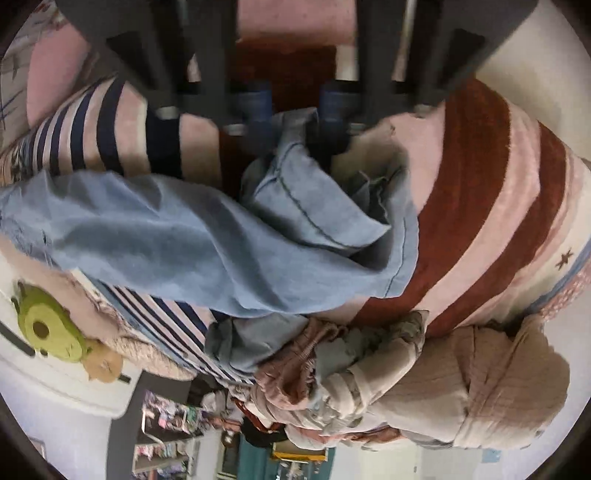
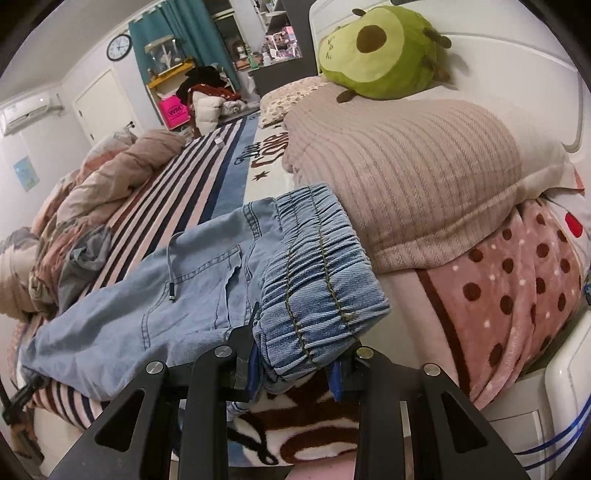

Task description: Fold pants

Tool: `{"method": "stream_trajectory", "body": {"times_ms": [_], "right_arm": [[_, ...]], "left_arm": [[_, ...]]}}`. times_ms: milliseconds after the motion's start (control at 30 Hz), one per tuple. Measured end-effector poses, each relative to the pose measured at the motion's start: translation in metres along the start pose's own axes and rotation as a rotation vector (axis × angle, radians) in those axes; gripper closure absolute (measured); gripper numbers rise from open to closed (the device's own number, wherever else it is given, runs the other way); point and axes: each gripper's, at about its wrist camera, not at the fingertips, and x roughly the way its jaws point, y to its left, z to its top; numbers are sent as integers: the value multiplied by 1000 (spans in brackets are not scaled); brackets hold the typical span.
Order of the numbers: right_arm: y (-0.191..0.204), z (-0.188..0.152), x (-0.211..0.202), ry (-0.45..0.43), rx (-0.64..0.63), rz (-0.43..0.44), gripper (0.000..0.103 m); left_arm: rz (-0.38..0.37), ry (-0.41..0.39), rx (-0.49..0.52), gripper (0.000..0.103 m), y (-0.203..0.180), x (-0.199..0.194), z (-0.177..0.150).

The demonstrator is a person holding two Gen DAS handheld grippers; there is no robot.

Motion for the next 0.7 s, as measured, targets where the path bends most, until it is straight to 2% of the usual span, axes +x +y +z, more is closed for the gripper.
{"method": "stream_trajectory", "body": {"times_ms": [100, 200, 300, 400, 433, 467, 533, 633, 700], "right_arm": [[0, 3, -5, -23, 37, 0, 80], [-1, 6, -11, -42, 60, -12, 81], [1, 6, -15, -41, 73, -9, 81], [2, 4, -14, -19, 65, -30, 81], [2, 2, -12, -6, 63, -37, 81], [-1, 0, -9, 14, 67, -44, 80], [-4, -5, -4, 42, 60, -59, 77], [-10, -11, -2, 77, 83, -58, 68], [-15, -15, -2, 97, 105, -34, 50]], "left_arm": [[156, -50, -3, 100, 11, -5, 8], [239, -71, -36, 100, 31, -9, 21], [396, -97, 38, 97, 36, -2, 30], [403, -51, 13, 92, 51, 17, 31], [413, -35, 0, 85, 56, 21, 30], [441, -29, -8, 72, 58, 22, 28], [520, -37, -43, 59, 66, 15, 27], [497, -46, -99, 50, 74, -6, 26], [526, -63, -92, 41, 71, -19, 29]]}}
